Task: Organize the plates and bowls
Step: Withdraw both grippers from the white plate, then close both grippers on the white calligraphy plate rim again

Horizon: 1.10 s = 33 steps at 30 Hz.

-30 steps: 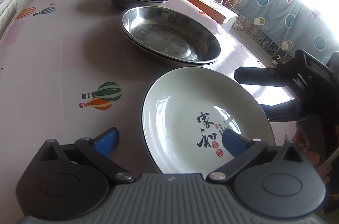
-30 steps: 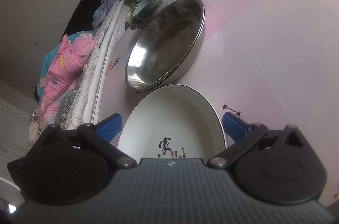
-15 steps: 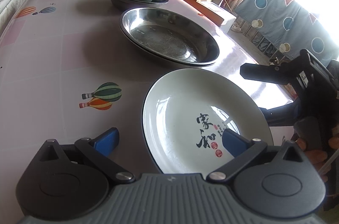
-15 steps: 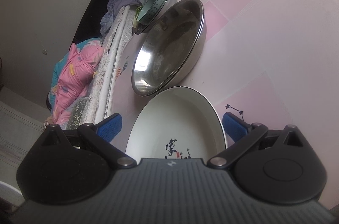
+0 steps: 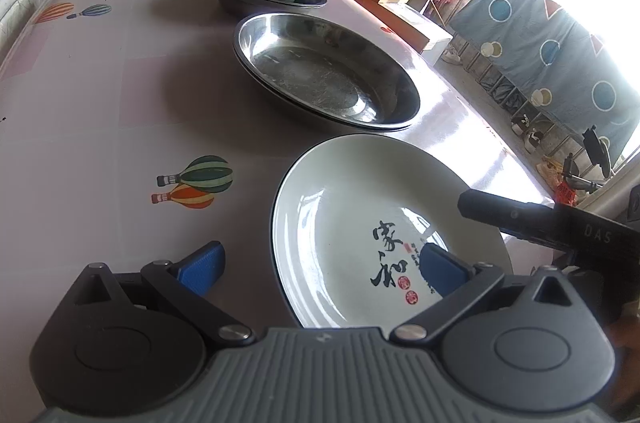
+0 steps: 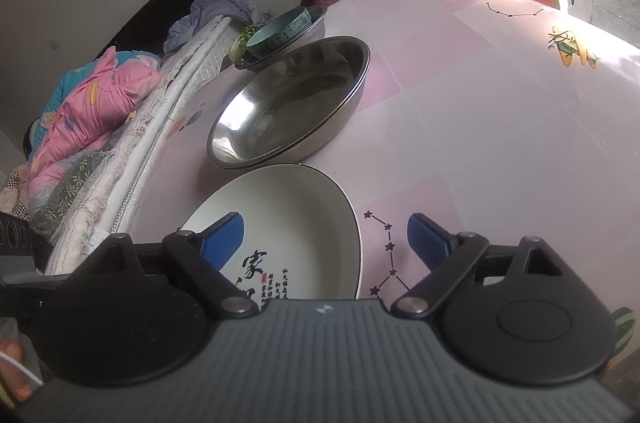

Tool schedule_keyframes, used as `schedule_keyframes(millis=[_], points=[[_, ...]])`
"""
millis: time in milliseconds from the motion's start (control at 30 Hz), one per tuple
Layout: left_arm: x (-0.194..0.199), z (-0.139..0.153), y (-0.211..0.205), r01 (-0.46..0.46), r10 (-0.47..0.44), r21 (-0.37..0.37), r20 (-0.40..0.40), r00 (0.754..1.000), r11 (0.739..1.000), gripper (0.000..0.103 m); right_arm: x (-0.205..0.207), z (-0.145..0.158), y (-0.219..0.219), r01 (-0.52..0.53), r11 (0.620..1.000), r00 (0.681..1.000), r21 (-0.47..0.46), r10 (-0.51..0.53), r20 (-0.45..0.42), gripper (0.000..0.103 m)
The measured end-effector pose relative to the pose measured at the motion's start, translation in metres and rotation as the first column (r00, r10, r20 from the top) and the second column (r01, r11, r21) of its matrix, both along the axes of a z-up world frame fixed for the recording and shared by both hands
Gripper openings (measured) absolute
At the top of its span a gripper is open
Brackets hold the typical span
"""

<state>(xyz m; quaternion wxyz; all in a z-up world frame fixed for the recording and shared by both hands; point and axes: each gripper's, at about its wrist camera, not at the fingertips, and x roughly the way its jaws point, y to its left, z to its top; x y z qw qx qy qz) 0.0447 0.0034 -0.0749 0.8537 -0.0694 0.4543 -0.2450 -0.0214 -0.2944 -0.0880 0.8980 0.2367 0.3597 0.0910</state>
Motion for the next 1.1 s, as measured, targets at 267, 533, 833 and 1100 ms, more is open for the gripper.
schedule_keyframes(millis=[267, 533, 833, 1100], points=[[-0.01, 0.002, -0.013, 0.029, -0.037, 0.151, 0.045, 0.998, 0.988, 0.101, -0.016, -0.004, 0.007, -0.018, 0.996, 1.0, -0.086, 0.019, 0.012, 0.051], [-0.024, 0.003, -0.018, 0.068, -0.087, 0.236, 0.075, 0.993, 0.969, 0.076, -0.031, -0.004, 0.015, -0.017, 0.988, 1.0, -0.151, 0.02, 0.02, 0.028], [-0.021, 0.008, -0.012, 0.061, -0.072, 0.189, 0.053, 0.996, 0.98, 0.038, -0.037, -0.005, 0.017, -0.018, 0.987, 0.999, -0.158, 0.023, 0.027, 0.017], [-0.023, 0.01, -0.008, 0.061, -0.066, 0.159, 0.025, 0.998, 0.985, 0.037, -0.036, -0.006, 0.014, -0.016, 0.991, 0.999, -0.135, 0.02, 0.026, 0.017]])
